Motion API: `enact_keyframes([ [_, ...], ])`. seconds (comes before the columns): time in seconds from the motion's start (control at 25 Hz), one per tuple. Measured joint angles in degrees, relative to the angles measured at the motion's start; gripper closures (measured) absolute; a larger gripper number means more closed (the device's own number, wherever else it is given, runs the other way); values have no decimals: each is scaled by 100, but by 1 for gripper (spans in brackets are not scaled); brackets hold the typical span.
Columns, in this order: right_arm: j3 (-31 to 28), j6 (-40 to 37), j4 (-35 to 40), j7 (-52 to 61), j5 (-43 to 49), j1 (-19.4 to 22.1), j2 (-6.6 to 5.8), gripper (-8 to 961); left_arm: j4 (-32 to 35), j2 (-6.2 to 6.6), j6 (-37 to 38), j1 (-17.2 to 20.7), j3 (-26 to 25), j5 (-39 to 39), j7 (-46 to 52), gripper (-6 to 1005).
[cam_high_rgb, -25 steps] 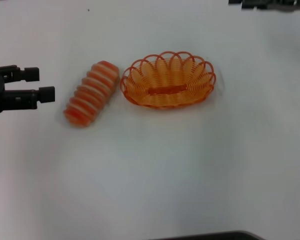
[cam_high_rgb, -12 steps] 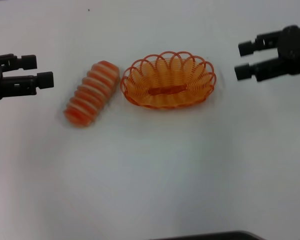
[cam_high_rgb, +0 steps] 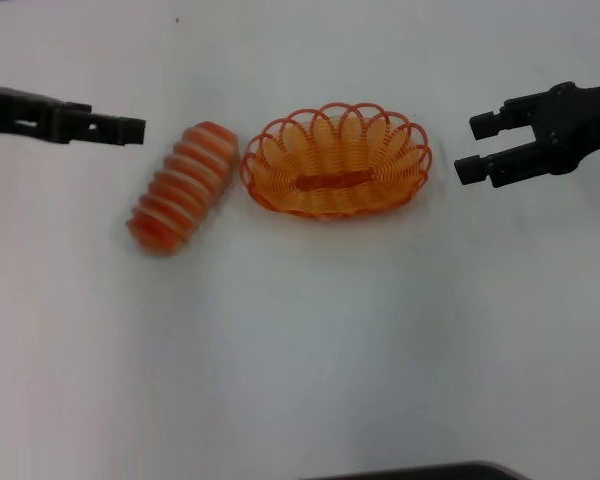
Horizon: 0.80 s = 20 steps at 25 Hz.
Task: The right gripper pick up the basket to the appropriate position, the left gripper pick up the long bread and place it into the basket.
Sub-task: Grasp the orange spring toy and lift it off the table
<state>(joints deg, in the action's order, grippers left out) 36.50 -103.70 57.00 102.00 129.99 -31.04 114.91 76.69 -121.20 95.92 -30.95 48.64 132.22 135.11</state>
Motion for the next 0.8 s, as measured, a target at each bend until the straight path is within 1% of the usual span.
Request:
enact_keyframes([
  [0.08, 10, 63, -12, -26, 1, -9, 16, 117, -17, -147, -364, -232, 393, 574, 261, 127],
  [0.12, 18, 103, -18, -35, 2, -18, 26, 117, -73, -204, -470, -299, 511, 749, 299, 127],
  [0.2, 36, 153, -24, -41, 3, -33, 51, 117, -334, -284, -830, -446, 920, 1061, 373, 127],
  [0.32, 44, 182, -24, -43, 6, -36, 72, 117, -722, -273, -1382, -496, 1601, 1238, 523, 126],
  [0.4, 44, 198, -24, -44, 6, -35, 81, 117, -909, -273, -1753, -499, 1877, 1365, 566, 126],
  [0.6, 44, 344, -31, -46, 9, -23, 89, 116, -1391, -274, -2168, -611, 2026, 1429, 570, 126],
  [0.8, 41, 364, -31, -48, 8, -46, 111, 116, -1573, -282, -2491, -623, 2281, 1468, 575, 126],
])
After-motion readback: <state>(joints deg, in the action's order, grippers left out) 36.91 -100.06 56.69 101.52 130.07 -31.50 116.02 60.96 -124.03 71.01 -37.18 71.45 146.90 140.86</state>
